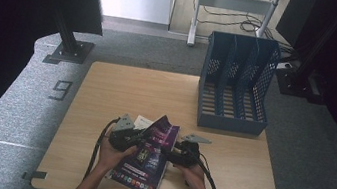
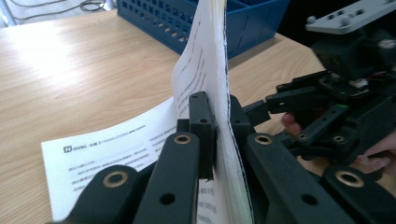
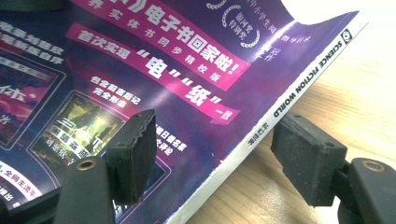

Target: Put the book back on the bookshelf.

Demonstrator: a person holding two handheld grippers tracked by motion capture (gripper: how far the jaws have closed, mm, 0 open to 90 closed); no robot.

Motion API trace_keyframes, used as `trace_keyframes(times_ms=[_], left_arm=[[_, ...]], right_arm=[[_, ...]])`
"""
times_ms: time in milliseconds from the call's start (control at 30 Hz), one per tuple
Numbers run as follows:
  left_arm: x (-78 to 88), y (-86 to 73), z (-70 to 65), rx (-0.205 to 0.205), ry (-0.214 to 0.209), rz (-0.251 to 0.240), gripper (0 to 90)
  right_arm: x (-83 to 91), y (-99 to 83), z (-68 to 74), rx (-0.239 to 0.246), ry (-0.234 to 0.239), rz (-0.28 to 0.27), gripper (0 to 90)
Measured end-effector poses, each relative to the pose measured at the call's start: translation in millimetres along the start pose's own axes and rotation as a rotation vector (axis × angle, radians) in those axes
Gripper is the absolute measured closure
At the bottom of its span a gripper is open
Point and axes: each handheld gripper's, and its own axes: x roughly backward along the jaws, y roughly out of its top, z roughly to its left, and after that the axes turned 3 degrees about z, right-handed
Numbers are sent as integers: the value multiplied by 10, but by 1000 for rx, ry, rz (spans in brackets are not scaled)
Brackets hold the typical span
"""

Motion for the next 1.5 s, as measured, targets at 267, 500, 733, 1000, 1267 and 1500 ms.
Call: trace_keyframes(times_ms=[267,500,733,1000,1267,1500], left_arm=[[-103,-95,157,46,9,57,854],[-186,-168,246,75,21,94,853],[-223,-211,299,95,27,112,857],[-228,-217,315,91,21,114,859],[-219,-219,342,103,17,111,859],[-210,-226,355,109,20,109,858]], right_arm=[[-28,-10,2,3,2,5,325],[-71,-11,0,7,0,17,325],[-155,4,-7,5,-14,38,336],[-242,51,-27,0,-24,59,339],[-321,129,-50,23,-50,67,358],[-407,218,-105,17,-60,61,379]])
